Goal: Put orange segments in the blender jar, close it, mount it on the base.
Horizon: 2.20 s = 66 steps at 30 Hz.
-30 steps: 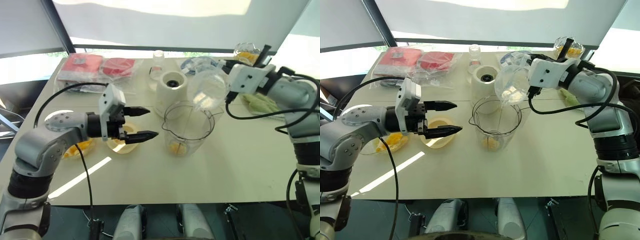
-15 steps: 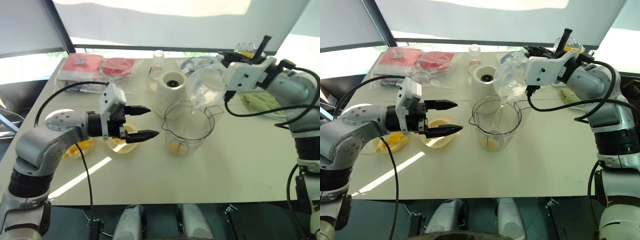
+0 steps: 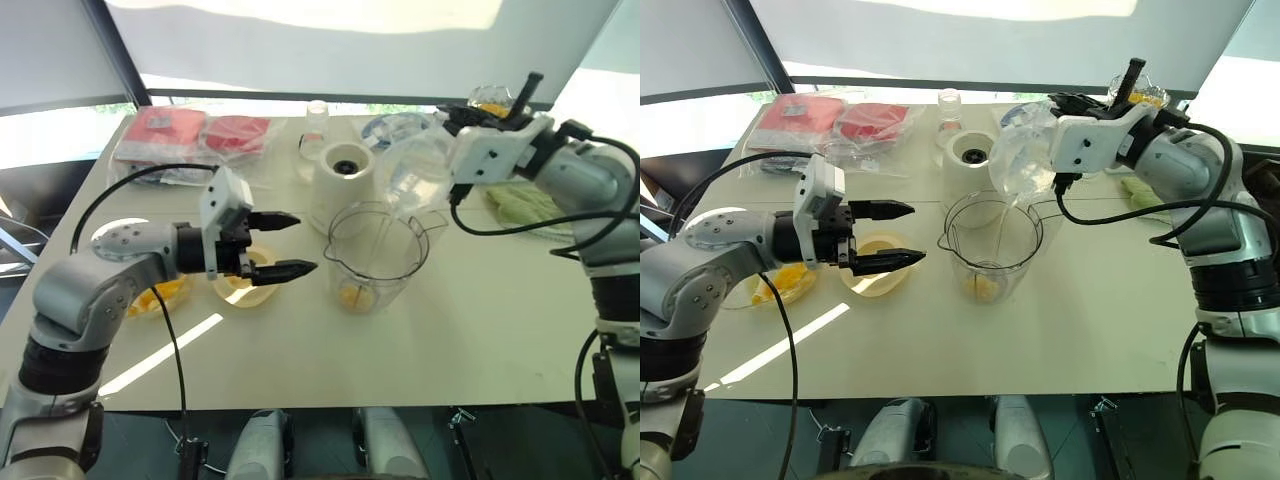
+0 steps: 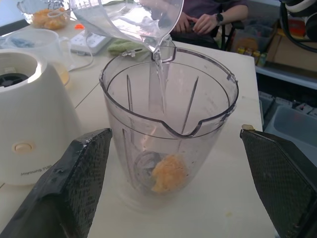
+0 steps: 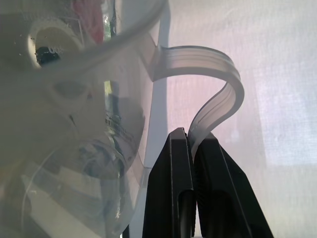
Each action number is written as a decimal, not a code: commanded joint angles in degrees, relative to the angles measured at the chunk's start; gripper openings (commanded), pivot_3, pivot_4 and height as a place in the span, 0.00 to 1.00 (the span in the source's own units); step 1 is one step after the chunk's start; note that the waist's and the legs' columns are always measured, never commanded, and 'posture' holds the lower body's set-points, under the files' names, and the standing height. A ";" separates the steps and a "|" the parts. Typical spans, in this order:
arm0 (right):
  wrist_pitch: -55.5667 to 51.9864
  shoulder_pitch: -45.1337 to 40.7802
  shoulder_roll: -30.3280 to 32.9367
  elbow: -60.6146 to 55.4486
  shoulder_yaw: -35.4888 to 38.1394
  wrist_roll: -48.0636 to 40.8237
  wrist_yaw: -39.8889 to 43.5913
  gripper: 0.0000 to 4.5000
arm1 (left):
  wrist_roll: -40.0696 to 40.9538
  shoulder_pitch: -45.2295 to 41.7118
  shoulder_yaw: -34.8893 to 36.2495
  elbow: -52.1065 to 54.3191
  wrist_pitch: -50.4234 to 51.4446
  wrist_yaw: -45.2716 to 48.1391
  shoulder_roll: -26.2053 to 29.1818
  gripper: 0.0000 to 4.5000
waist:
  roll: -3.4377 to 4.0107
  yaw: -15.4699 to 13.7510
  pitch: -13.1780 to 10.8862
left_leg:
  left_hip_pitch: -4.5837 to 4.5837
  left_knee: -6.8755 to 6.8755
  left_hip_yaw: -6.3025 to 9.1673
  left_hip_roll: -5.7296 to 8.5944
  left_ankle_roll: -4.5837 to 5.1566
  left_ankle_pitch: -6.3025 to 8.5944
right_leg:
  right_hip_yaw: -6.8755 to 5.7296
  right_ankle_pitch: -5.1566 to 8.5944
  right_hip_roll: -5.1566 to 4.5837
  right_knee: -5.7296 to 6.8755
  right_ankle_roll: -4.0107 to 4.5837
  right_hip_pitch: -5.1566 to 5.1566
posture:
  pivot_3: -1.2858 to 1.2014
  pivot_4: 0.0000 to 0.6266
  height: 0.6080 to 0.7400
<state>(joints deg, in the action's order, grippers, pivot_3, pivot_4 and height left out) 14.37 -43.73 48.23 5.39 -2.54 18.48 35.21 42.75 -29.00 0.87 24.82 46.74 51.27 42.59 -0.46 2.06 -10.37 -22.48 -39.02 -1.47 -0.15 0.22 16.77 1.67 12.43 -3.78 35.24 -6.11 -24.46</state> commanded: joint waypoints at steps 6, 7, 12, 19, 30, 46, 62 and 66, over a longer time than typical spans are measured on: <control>-29.47 5.76 -7.89 -12.55 14.91 -19.87 -1.51 0.00 | 0.01 -0.60 0.78 0.47 -1.22 0.94 0.03 0.96 | 0.00 -0.68 0.00 | 0.00 -0.01 0.01 -0.18 0.00 0.00 | -0.02 -0.06 0.02 0.04 -0.10 0.00 | 0.52 0.24 1.00; -33.79 6.09 -9.38 -13.82 17.36 -21.88 -3.39 0.00 | -0.06 -0.59 0.77 0.36 -1.27 0.98 -0.01 0.96 | 0.00 -0.88 0.00 | 0.00 -0.01 0.00 -0.18 0.00 0.00 | -0.02 -0.06 0.01 0.04 -0.10 0.00 | 0.52 0.24 1.00; -47.98 5.92 -17.26 -17.88 30.18 -29.21 -16.37 0.00 | 0.02 -0.66 0.74 0.05 -1.21 1.11 -0.41 0.96 | 0.00 -1.34 0.00 | 0.01 -0.03 -0.01 -0.24 0.00 0.00 | -0.02 -0.02 0.06 0.06 0.03 0.00 | 0.52 0.24 1.00; -48.37 12.39 -18.09 -14.33 33.81 -24.69 -28.11 0.00 | 2.07 -0.84 0.69 1.33 0.33 1.02 -1.39 0.96 | 0.00 -1.32 0.00 | -0.01 -0.01 -0.02 -0.19 0.00 0.00 | -0.04 -0.01 0.06 -0.01 0.04 0.01 | 0.52 0.24 1.00; -35.06 11.55 -21.20 12.54 37.02 -22.48 -46.24 0.00 | 5.50 -0.91 1.16 5.04 3.57 -3.63 -3.61 0.96 | 0.04 -0.85 0.01 | 0.03 -0.01 -0.07 -0.15 0.00 0.00 | 0.03 -0.05 0.20 0.01 0.09 0.00 | 0.52 0.24 1.00; -19.45 7.23 -26.04 35.54 32.30 -25.18 -53.13 0.00 | 8.83 -0.29 1.87 6.72 5.15 -8.77 -4.31 0.96 | 0.04 0.55 0.01 | 0.03 0.01 -0.04 -0.16 0.00 0.00 | 0.08 -0.11 0.21 0.00 -0.02 0.00 | 0.52 0.24 1.00; -20.50 9.77 -27.23 36.41 30.17 -26.08 -56.30 0.90 | 8.11 -0.70 0.93 5.85 4.45 -8.52 -4.31 0.96 | 0.05 0.68 0.00 | 0.03 0.01 -0.06 -0.15 0.00 0.00 | 0.08 -0.07 0.20 -0.03 0.05 0.00 | 0.52 0.24 1.00; -22.91 13.19 -27.91 29.93 28.90 -25.58 -56.64 0.99 | 7.67 -0.65 0.78 5.71 4.06 -8.29 -4.30 0.96 | 0.05 0.57 0.00 | 0.04 0.01 -0.04 -0.16 0.00 0.00 | 0.09 -0.07 0.22 -0.01 0.05 0.00 | 0.52 0.24 1.00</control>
<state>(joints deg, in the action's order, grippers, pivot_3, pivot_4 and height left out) -8.04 -30.98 20.38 39.85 26.87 -7.52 -21.11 50.50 -29.04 1.07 29.68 52.00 42.68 38.15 -0.41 2.63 -10.37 -22.44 -39.00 -1.51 -0.31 0.22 16.77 1.76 12.36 -3.56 35.23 -6.06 -24.46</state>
